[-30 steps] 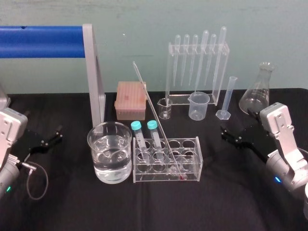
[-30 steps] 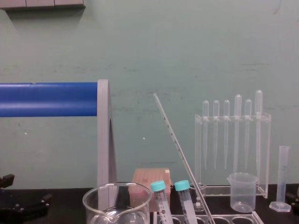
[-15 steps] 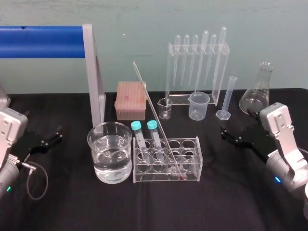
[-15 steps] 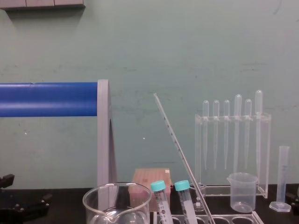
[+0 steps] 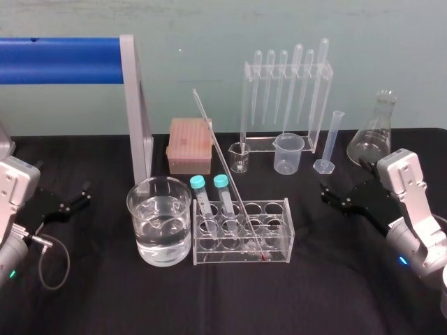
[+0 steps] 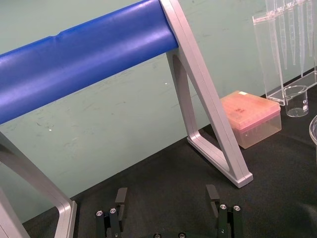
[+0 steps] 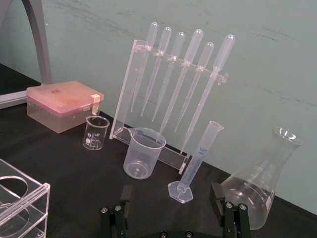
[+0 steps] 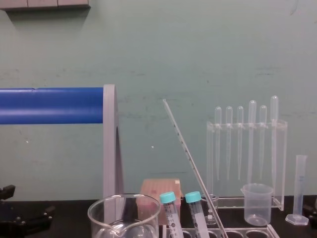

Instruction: Hold the thermometer with one hand and immerse one end into the beaker, then reinsert it into the test tube rack.

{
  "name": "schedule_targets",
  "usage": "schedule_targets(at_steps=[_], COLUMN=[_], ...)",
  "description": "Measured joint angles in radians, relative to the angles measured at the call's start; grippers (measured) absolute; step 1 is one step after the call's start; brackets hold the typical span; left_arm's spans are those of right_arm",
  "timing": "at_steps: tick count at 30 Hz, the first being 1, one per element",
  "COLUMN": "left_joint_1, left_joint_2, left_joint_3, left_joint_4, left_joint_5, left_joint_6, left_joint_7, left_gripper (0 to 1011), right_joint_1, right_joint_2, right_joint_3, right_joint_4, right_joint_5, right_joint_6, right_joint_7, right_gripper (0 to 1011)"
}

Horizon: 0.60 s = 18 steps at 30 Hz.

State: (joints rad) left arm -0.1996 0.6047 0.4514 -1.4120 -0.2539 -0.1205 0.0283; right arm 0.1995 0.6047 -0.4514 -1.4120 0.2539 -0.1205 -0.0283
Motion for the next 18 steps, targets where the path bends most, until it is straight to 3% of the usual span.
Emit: schedule_targets(at_steps=[3,7,8,10,11,14,15,18], left_joint_1=[0.0,0.0,0.0,0.0,0.0,0.0,0.0,0.0], left_joint_2=[0.0,0.0,0.0,0.0,0.0,0.0,0.0,0.0], left_joint_3=[0.0,0.0,0.0,0.0,0.0,0.0,0.0,0.0], left_joint_4=[0.0,0.0,0.0,0.0,0.0,0.0,0.0,0.0], left_joint_5=[0.0,0.0,0.0,0.0,0.0,0.0,0.0,0.0], left_joint_6=[0.0,0.0,0.0,0.0,0.0,0.0,0.0,0.0], left_joint_7=[0.0,0.0,0.0,0.0,0.0,0.0,0.0,0.0], left_gripper=[1008,1008,1008,1008,1008,1008,1008,1008], right_joint_1=[0.001,-0.003,-0.005,-0.005,-0.002,0.015,0.015,0.053], right_joint_2=[0.002,0.003,0.002,0.003,0.005,0.014,0.014,0.029], right_joint_3=[0.001,0.032,0.056,0.079,0.102,0.134,0.134,0.134], right_joint_4=[-0.004,-0.04,-0.062,-0.085,-0.108,-0.147,-0.147,-0.178], right_joint_5=[0.001,0.072,0.135,0.206,0.273,0.381,0.381,0.452], right_joint_6=[0.013,0.078,0.115,0.157,0.199,0.273,0.273,0.327], right_joint_7=[0.009,0.07,0.116,0.174,0.232,0.348,0.348,0.472], right_gripper=[1003,1003,1003,1003,1003,1003,1003,1003])
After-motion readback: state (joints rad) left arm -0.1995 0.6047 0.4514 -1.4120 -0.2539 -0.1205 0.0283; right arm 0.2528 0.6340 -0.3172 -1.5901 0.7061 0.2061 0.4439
